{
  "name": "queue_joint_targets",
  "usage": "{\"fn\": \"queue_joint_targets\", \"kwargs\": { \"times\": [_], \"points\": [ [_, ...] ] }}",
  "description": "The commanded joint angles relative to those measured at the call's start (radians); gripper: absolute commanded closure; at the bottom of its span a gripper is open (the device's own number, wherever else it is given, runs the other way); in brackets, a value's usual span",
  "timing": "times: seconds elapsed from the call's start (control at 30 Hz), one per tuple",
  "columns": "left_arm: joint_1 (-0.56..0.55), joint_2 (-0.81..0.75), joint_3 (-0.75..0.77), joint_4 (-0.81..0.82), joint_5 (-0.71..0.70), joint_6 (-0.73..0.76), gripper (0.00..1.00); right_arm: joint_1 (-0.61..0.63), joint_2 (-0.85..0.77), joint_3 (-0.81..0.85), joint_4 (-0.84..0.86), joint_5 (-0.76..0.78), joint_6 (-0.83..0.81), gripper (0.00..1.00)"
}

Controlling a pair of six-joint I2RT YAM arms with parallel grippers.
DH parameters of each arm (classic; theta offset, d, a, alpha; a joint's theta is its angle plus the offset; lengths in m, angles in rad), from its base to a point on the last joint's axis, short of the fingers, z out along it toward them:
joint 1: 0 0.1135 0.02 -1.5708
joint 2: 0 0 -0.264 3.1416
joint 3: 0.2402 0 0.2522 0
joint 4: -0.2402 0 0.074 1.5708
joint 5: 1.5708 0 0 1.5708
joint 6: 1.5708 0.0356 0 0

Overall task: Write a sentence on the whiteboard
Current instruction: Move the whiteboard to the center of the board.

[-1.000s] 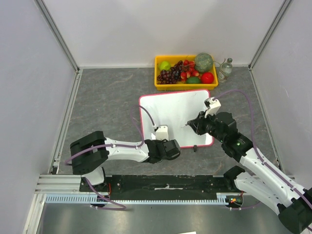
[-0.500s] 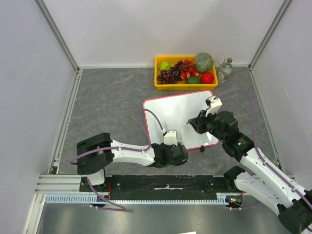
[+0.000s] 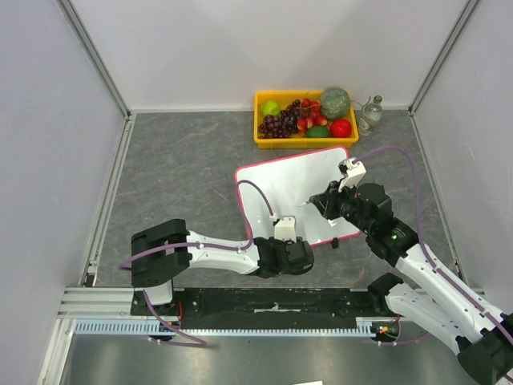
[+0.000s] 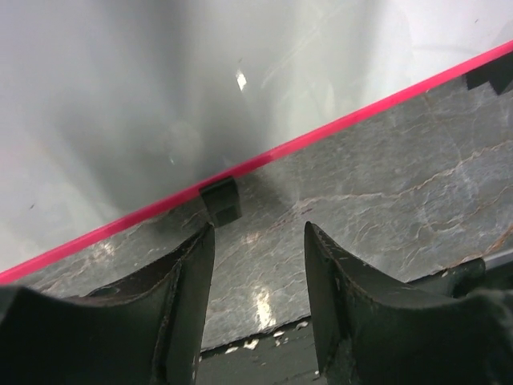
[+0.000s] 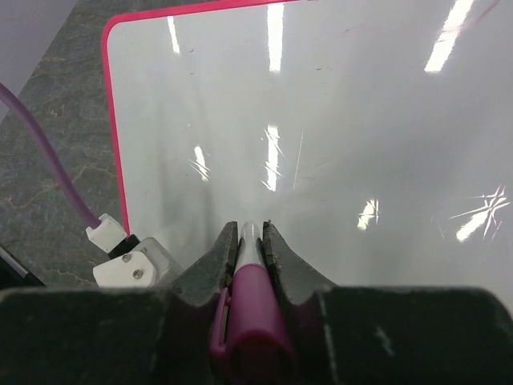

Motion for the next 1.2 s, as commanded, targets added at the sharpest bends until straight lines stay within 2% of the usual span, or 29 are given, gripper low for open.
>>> {"fn": "queue_joint_targets", "kwargs": {
  "times": [0.0, 0.3, 0.53, 0.73, 0.87, 0.93, 1.17],
  "points": [
    [-0.03, 0.01, -0.091, -0.17, 0.077, -0.034, 0.44, -0.008, -0.003, 0.048, 0.011, 0.012, -0.014, 1.0],
    [-0.037, -0.043, -0.095, -0.207, 0.059, 0.015, 0.44, -0.013, -0.021, 0.047, 0.005, 0.004, -0.005, 1.0],
    [-0.093, -0.223, -0.101, -0.198, 0.019, 0.136, 0.41, -0.014, -0.024, 0.056, 0.008, -0.009, -0.002, 1.0],
    [-0.094, -0.384, -0.116, -0.17, -0.012, 0.247, 0.19, -0.014, -0.021, 0.061, 0.011, -0.02, -0.013, 1.0],
    [-0.085, -0.47, -0.145, -0.092, -0.009, 0.305, 0.11, -0.016, -0.029, 0.045, 0.01, -0.019, -0.016, 1.0],
    [-0.065, -0.499, -0.157, -0.057, 0.019, 0.333, 0.09, -0.017, -0.03, 0.039, 0.01, -0.022, -0.014, 1.0],
    [0.114, -0.651, -0.274, 0.127, 0.227, 0.414, 0.08, -0.022, -0.027, 0.03, 0.005, -0.06, -0.007, 1.0]
  ]
}}
